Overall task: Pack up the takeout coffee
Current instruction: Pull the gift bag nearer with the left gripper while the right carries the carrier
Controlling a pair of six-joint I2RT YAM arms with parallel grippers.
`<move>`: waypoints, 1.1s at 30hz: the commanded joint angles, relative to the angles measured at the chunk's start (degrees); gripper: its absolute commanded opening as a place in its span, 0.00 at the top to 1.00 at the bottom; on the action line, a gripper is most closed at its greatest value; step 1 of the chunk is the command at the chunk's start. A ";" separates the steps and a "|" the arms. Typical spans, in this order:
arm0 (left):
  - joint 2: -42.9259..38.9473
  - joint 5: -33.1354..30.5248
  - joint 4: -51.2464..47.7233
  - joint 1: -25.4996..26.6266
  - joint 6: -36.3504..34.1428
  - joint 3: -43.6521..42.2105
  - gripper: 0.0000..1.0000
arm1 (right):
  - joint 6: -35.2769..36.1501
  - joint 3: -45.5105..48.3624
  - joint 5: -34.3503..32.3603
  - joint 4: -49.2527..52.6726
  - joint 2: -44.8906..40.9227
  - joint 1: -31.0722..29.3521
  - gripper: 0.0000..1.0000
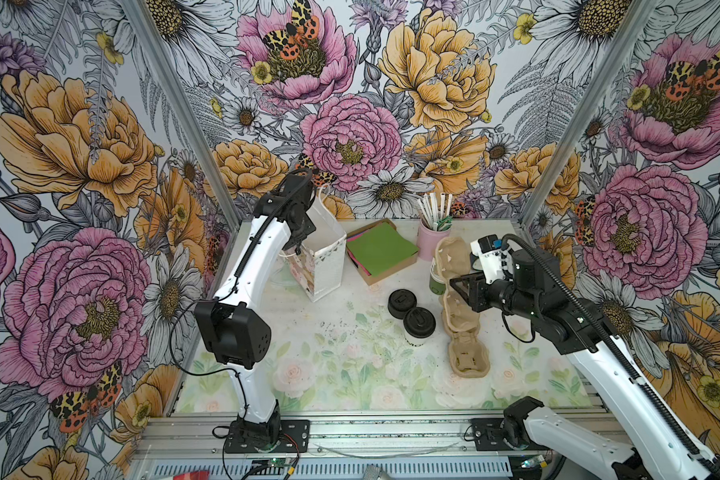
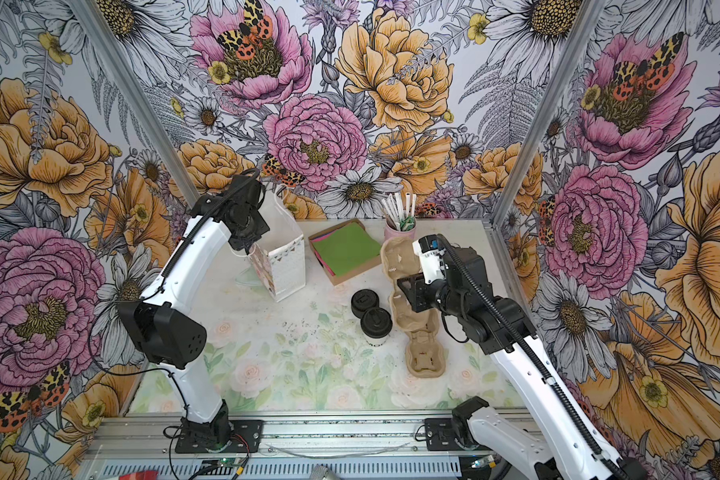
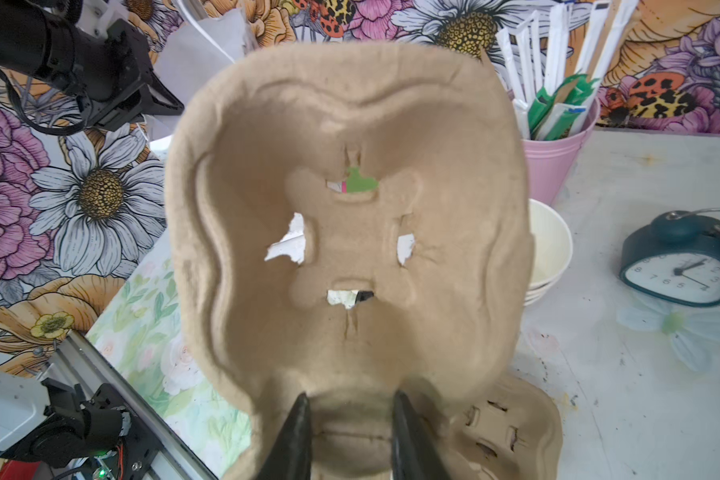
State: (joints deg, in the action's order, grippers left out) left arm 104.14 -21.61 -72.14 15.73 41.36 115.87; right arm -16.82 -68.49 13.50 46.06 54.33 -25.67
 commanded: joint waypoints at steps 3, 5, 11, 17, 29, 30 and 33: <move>-6.43 -10.61 0.37 7.21 -4.58 -2.70 1.00 | -4.64 -1.83 -1.42 -7.73 -1.63 -5.92 0.82; -8.54 -11.12 0.84 9.42 -3.34 -5.18 1.00 | -6.70 -1.53 -3.11 -9.93 -1.81 -7.96 0.82; -19.05 -11.53 7.74 14.67 -0.23 -17.85 1.00 | -15.88 0.86 -7.57 -18.51 -2.62 -13.86 0.83; -28.26 -12.83 15.58 19.34 1.79 -30.20 1.00 | -22.17 0.11 -13.05 -24.13 -1.92 -21.82 0.83; -40.78 -12.41 33.47 25.21 4.54 -49.72 1.00 | -25.28 -4.45 -31.49 -30.37 6.93 -39.27 0.83; -41.12 -12.41 33.76 25.41 4.71 -50.37 1.00 | -25.08 -5.68 -32.22 -30.53 8.29 -40.21 0.83; -41.82 -12.07 34.69 25.89 5.29 -52.22 1.00 | -24.22 -8.74 -34.59 -31.58 12.11 -42.97 0.83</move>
State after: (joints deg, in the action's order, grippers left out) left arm 63.57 -32.60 -42.15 41.15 45.23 65.04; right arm -41.12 -73.63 -15.88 17.72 64.73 -66.94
